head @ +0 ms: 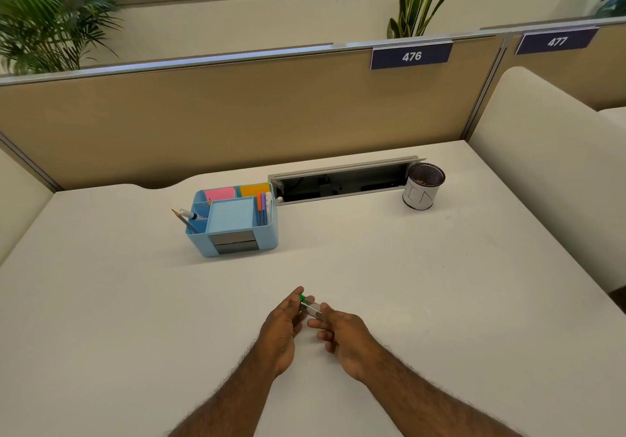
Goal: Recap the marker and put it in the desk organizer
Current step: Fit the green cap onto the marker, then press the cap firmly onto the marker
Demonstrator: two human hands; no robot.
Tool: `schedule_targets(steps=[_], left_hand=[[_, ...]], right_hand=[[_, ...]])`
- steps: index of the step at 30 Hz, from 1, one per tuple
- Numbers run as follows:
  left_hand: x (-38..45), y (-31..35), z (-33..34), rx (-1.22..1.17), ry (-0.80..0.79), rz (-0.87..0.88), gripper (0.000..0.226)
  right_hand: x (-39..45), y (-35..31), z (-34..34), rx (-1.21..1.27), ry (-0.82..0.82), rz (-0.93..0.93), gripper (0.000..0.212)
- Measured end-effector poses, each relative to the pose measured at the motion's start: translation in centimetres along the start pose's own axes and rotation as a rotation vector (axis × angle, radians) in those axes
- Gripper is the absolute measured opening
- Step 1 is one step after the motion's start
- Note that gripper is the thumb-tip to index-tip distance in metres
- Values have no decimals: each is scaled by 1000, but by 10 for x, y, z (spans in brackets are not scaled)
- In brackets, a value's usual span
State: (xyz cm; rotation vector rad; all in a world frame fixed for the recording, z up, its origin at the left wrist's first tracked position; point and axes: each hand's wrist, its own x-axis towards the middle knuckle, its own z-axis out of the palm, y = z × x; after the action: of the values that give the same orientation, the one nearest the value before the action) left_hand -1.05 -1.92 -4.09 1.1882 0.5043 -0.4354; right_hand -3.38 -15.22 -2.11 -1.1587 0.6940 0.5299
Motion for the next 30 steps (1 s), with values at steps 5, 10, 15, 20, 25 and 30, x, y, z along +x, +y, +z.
schedule_targets(steps=[5,10,15,20,25,30], left_hand=[[1,0,-1,10,-7,36,29],[-1,1,5,-17,65,81,23],[-1,5,11,-83,80,103,20],[3,10,9,-117,47,130,29],[-1,15,4,-33,66,161,24],[0,29,-5,194,120,185,34]], right_hand=[[0,-2,3,217,-43,130,30],[-2,0,9,183,-31,-2,22],[-13,-7,17,-174,103,-284,19],[-14,-13,21,-145,90,-282,13],[-3,-19,19,25,-37,-123,22],[11,-42,15,-584,-112,-173,34]])
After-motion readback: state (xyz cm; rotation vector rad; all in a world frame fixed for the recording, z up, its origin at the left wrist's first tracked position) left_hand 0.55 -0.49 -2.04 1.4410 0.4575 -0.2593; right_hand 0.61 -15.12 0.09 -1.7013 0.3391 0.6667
